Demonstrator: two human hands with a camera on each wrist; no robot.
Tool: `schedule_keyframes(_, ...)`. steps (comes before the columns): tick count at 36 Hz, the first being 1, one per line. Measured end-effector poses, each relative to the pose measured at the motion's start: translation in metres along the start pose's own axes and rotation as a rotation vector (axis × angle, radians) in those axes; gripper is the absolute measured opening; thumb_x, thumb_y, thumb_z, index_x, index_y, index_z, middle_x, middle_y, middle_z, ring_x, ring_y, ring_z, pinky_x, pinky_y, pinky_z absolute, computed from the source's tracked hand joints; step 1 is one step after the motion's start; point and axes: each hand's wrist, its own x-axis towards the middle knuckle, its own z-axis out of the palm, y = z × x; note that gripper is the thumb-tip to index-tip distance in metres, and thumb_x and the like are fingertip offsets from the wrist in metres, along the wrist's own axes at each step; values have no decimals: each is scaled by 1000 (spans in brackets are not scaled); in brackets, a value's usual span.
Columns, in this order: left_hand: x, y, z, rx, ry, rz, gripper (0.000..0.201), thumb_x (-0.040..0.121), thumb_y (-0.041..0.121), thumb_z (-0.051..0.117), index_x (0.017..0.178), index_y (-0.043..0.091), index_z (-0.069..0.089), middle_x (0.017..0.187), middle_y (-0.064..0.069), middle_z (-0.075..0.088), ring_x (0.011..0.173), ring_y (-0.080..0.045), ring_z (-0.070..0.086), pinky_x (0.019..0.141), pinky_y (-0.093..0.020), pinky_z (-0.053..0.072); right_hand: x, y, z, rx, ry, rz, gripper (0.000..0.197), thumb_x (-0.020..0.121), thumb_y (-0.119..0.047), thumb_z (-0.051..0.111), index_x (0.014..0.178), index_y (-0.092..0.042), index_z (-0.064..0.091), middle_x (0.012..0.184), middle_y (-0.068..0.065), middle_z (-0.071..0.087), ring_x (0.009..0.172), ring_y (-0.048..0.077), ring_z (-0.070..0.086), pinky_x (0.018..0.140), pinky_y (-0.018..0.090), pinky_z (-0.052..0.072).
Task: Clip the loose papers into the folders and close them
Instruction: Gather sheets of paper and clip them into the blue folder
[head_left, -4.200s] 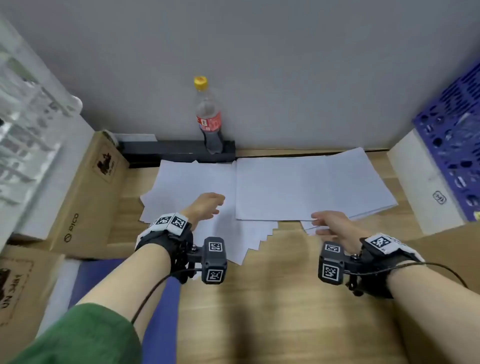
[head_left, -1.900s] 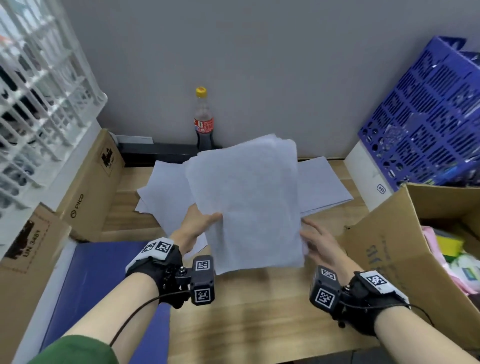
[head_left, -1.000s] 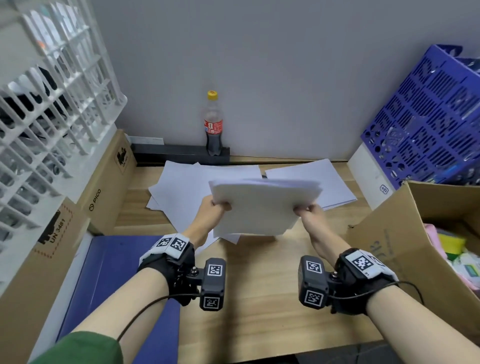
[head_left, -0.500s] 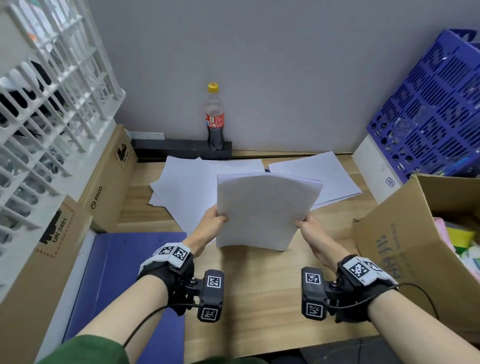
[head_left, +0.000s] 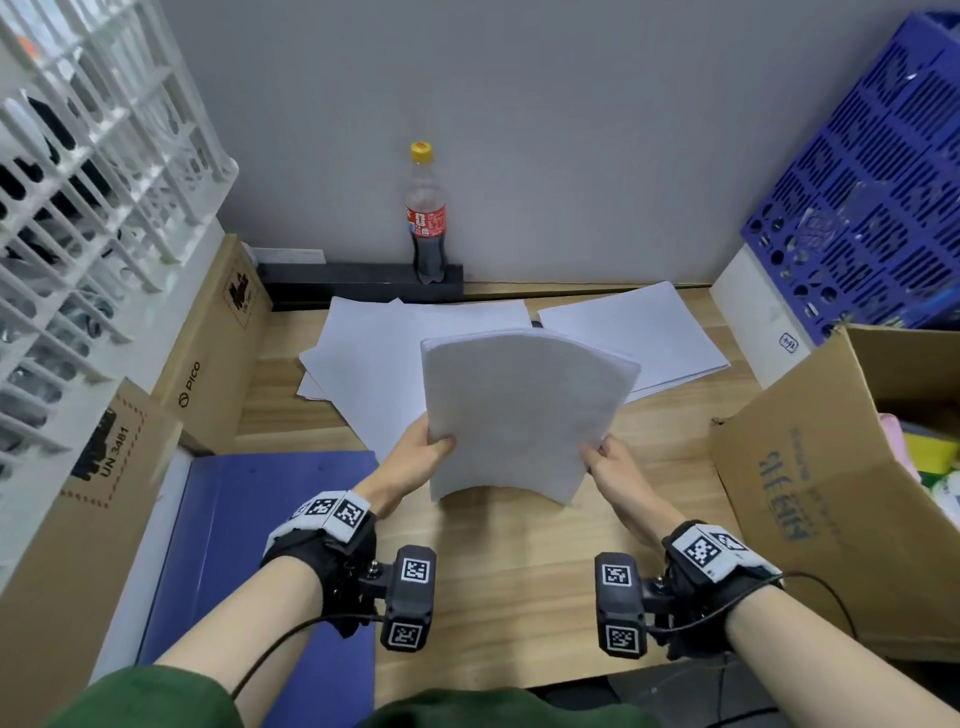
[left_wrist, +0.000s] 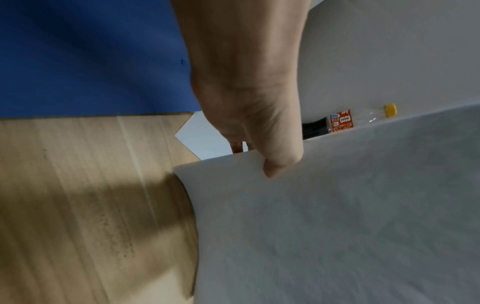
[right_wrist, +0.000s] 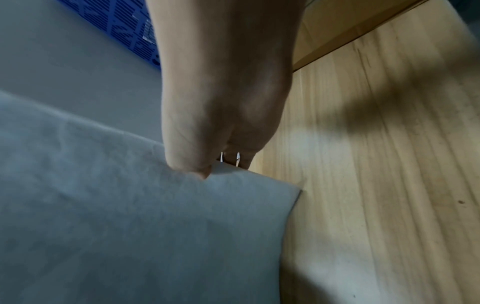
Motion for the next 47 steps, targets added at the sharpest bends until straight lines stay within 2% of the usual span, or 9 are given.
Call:
schedule_keyframes(6,5,9,-3,-86,80,13,42,91,-1,45,123,24,53,113,10,67,106,-8,64,83,-20,52,-7,-31,-4,-23,-39,-65,27,99,-9,40,121,-18,55,110,-5,65,97,11,61,68,9,49)
schedule_keyframes(11,8,7,-11,-163,154,-89,41,80,-7,48,103,26,55,90,-8,63,75,-22,59,67,-30,47,-14,-41,-2,16,-195,37,19,97,-19,49,112,-24,60,109,-1,70,95,18,67,83,34,52)
schedule_keyframes(17,0,-20,-26,-194,92,-239,50,67,1,46,112,18,59,96,-12,58,80,-26,51,70,-37,42,-13,-33,15,-28,-354,204,25,98,-20,48,121,-22,56,117,0,68,106,22,65,92,42,51)
schedule_keyframes(21,-12,-31,-31,-139,102,-260,31,84,-8,46,98,15,61,92,-10,63,77,-21,56,65,-26,44,-13,-26,33,-108,-306,241,21,98,-12,45,115,-19,55,102,0,67,86,16,63,74,29,51)
schedule_keyframes(26,-34,-69,-52,-161,330,-320,21,96,3,45,112,14,52,87,-3,55,66,-12,48,56,-20,38,-9,-16,56,-126,-295,275,22,96,-3,43,108,-18,54,96,-4,65,86,13,61,73,24,50)
schedule_keyframes(35,-125,-154,-112,-41,852,-524,39,81,21,53,119,32,56,132,0,51,115,-26,53,99,-45,45,-11,12,113,-278,-388,351,21,95,-2,43,112,-6,54,91,3,64,82,18,61,65,26,49)
schedule_keyframes(40,-151,-167,-115,65,861,-588,58,81,23,56,136,28,40,144,-1,25,137,-29,28,112,-49,30,-14,39,142,-314,-387,438,34,91,-1,44,124,4,52,95,11,65,81,26,62,65,30,51)
schedule_keyframes(43,-150,-171,-110,142,837,-604,72,82,24,61,145,25,28,150,-4,19,142,-30,16,116,-49,22,-16,49,154,-327,-394,460,33,93,-3,44,124,5,52,88,10,65,72,23,62,52,24,49)
schedule_keyframes(47,-151,-176,-104,171,890,-638,77,75,36,71,142,24,35,148,-8,34,137,-33,29,112,-49,28,-17,51,165,-276,-414,452,26,97,-6,43,118,4,53,86,7,65,70,19,65,49,20,50)
